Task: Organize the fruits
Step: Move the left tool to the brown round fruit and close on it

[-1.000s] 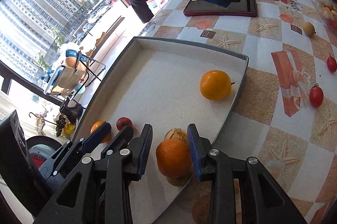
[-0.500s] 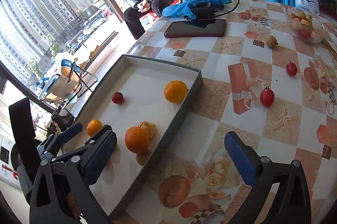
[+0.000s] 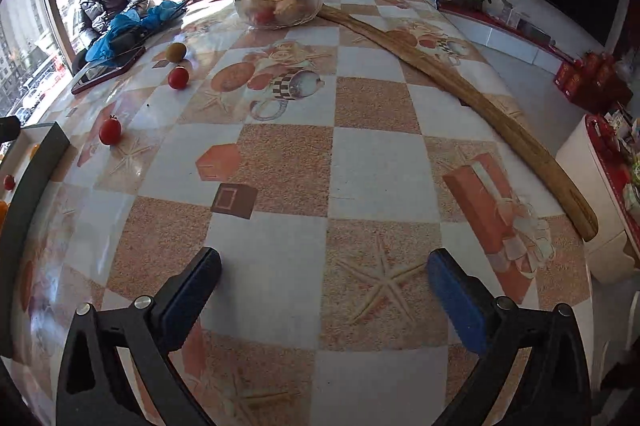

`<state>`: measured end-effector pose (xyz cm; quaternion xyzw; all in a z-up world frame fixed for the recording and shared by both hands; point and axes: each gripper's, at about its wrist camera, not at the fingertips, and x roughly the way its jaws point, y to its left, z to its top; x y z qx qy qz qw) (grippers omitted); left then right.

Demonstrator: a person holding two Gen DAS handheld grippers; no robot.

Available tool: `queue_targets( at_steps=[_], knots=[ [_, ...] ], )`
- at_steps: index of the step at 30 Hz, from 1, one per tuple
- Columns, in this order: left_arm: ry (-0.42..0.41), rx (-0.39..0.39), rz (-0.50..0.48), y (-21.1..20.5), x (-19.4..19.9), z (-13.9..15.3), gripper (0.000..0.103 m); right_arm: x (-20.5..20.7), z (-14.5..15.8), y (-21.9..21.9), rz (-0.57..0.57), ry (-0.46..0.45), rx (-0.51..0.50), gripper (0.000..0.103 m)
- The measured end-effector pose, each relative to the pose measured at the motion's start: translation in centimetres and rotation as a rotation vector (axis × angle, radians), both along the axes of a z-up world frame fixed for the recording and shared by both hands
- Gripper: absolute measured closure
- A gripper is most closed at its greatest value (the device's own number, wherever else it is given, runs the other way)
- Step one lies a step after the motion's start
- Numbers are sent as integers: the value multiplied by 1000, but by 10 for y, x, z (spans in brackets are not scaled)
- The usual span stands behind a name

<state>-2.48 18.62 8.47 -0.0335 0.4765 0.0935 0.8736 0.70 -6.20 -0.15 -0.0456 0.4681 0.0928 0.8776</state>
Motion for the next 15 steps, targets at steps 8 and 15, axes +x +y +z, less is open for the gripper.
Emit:
queue_targets(
  at_steps=[8, 15],
  knots=[
    [77, 35, -17, -32, 110, -35, 44, -2, 0, 1, -7, -11, 9, 0],
    [53, 108, -15, -42, 168, -54, 44, -3, 1, -4, -4, -16, 44, 0]
  ],
)
